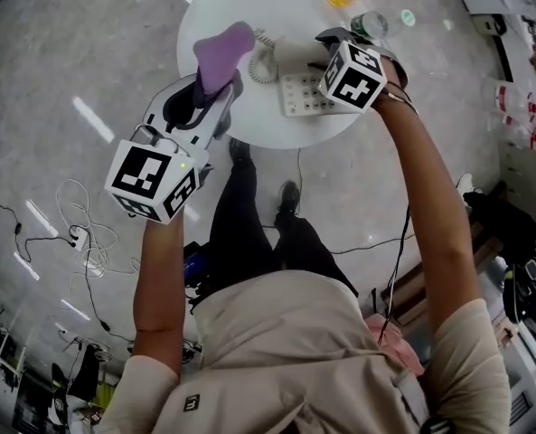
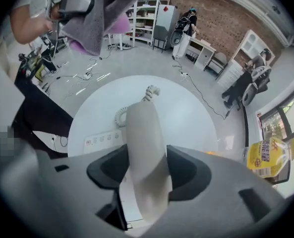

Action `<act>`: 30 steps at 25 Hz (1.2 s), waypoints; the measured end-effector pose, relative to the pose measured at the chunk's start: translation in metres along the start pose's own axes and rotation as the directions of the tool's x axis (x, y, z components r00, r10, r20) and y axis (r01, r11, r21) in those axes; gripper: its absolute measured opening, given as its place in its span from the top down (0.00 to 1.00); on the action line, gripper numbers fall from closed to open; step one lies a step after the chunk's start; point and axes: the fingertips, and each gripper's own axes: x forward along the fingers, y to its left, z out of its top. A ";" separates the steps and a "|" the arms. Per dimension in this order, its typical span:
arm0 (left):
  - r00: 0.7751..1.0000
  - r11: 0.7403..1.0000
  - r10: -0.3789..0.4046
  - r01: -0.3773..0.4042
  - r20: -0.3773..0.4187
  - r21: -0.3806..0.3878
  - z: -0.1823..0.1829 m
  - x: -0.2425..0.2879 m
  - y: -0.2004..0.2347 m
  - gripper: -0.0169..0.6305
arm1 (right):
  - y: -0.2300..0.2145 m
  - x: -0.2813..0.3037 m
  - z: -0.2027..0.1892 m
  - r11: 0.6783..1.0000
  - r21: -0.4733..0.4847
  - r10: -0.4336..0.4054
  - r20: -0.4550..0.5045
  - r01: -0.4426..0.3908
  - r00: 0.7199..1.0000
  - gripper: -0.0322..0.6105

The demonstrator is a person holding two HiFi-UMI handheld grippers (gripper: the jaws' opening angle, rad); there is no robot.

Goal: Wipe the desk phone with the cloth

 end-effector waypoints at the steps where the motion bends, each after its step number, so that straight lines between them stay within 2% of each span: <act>1: 1.000 1.000 0.001 -0.001 0.001 0.000 0.001 0.000 0.000 0.83 | -0.001 -0.004 0.003 1.000 0.022 -0.005 0.016 0.005 1.000 0.60; 6: 1.000 1.000 0.000 0.000 0.011 0.007 0.007 -0.001 -0.003 0.83 | -0.003 -0.024 0.018 0.984 0.179 -0.015 0.126 -0.008 0.992 0.61; 9: 1.000 1.000 -0.001 0.001 0.013 0.006 0.009 -0.001 -0.005 0.83 | -0.001 -0.035 0.025 0.954 0.294 -0.007 0.205 -0.055 0.979 0.61; 11: 1.000 1.000 -0.002 0.002 0.013 0.001 0.009 0.001 -0.006 0.83 | 0.000 -0.041 0.027 0.910 0.397 0.006 0.275 -0.119 0.961 0.61; 12: 1.000 1.000 -0.003 0.003 0.014 -0.003 0.010 0.003 -0.007 0.83 | 0.000 -0.046 0.027 0.875 0.456 0.011 0.318 -0.163 0.948 0.61; 14: 1.000 1.000 -0.008 0.008 0.015 -0.016 0.011 0.006 -0.011 0.83 | 0.001 -0.058 0.030 0.771 0.575 0.012 0.417 -0.274 0.909 0.61; 17: 1.000 0.999 -0.020 0.021 0.017 -0.043 0.011 0.015 -0.017 0.83 | 0.006 -0.079 0.038 0.590 0.662 -0.002 0.574 -0.463 0.819 0.61; 20: 0.999 0.996 -0.031 0.033 0.024 -0.081 0.010 0.026 -0.021 0.83 | 0.019 -0.100 0.050 0.450 0.640 -0.019 0.704 -0.623 0.709 0.61; 22: 0.998 0.991 -0.044 0.049 0.042 -0.122 0.013 0.032 -0.023 0.83 | 0.029 -0.115 0.063 0.374 0.590 -0.033 0.780 -0.716 0.625 0.61; 26: 0.989 0.963 -0.099 0.124 0.112 -0.239 0.018 0.042 -0.031 0.83 | 0.042 -0.142 0.087 0.226 0.434 -0.114 0.901 -0.872 0.418 0.61; 27: 0.985 0.954 -0.119 0.150 0.128 -0.261 0.019 0.044 -0.036 0.83 | 0.045 -0.147 0.091 0.193 0.395 -0.138 0.917 -0.898 0.374 0.61; 28: 0.980 0.944 -0.141 0.176 0.141 -0.279 0.020 0.047 -0.041 0.83 | 0.047 -0.150 0.094 0.166 0.365 -0.159 0.927 -0.916 0.340 0.61; 30: 0.970 0.922 -0.182 0.226 0.163 -0.314 0.021 0.052 -0.054 0.83 | 0.049 -0.154 0.095 0.134 0.332 -0.193 0.933 -0.934 0.304 0.61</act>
